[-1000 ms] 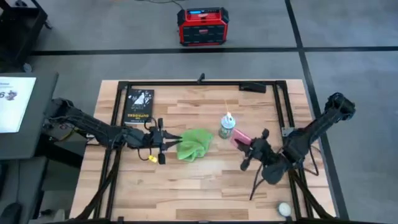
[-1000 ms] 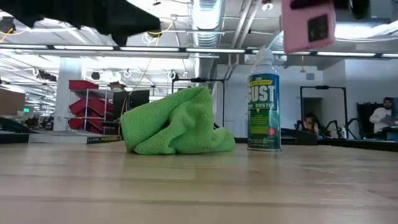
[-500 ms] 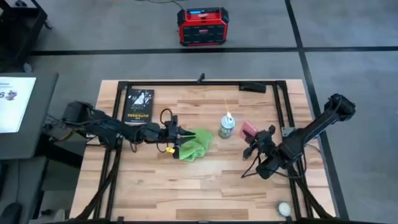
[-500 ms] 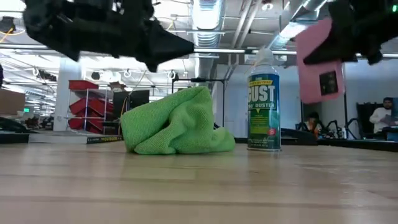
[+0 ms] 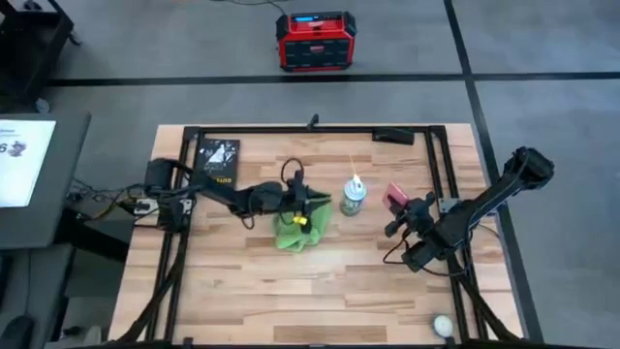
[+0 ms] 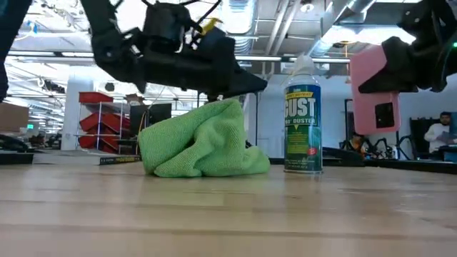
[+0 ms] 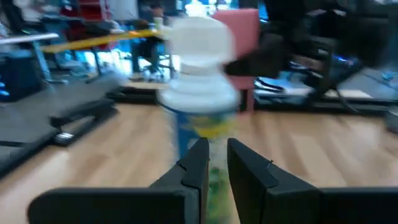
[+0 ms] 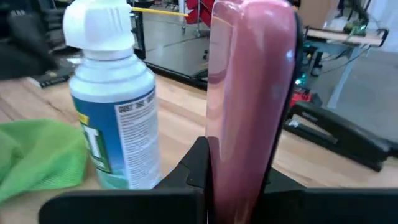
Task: Apply microfiber cloth
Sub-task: Spray the pink cellphone using the spray bottle
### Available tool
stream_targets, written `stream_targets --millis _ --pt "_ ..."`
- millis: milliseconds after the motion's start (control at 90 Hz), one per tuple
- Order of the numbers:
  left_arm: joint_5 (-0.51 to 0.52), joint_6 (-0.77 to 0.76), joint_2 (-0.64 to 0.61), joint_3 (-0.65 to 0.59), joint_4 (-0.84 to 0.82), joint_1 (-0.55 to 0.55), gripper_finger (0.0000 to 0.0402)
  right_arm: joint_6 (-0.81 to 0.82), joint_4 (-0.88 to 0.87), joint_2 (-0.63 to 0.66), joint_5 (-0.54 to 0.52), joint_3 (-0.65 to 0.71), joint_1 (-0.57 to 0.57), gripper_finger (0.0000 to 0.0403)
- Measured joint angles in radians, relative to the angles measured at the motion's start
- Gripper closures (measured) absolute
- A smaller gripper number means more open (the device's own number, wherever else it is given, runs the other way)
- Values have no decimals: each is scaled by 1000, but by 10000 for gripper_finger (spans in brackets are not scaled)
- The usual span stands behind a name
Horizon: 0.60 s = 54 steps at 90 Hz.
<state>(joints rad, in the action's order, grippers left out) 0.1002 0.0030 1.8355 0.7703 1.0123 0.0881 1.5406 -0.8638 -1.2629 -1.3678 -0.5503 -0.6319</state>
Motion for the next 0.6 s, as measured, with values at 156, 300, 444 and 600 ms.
stream_targets --millis 156,300,444,600 --pt "-126 7 0 27 -16 83 366 4 -43 0 -1 0 0 391" --pt "-130 -9 0 59 -92 153 367 5 -55 0 -24 0 0 391" --pt "-210 -37 67 94 -107 195 379 17 -54 0 -25 0 1 391" --pt "-284 -70 219 188 -64 210 398 31 -45 0 -26 0 -2 391"
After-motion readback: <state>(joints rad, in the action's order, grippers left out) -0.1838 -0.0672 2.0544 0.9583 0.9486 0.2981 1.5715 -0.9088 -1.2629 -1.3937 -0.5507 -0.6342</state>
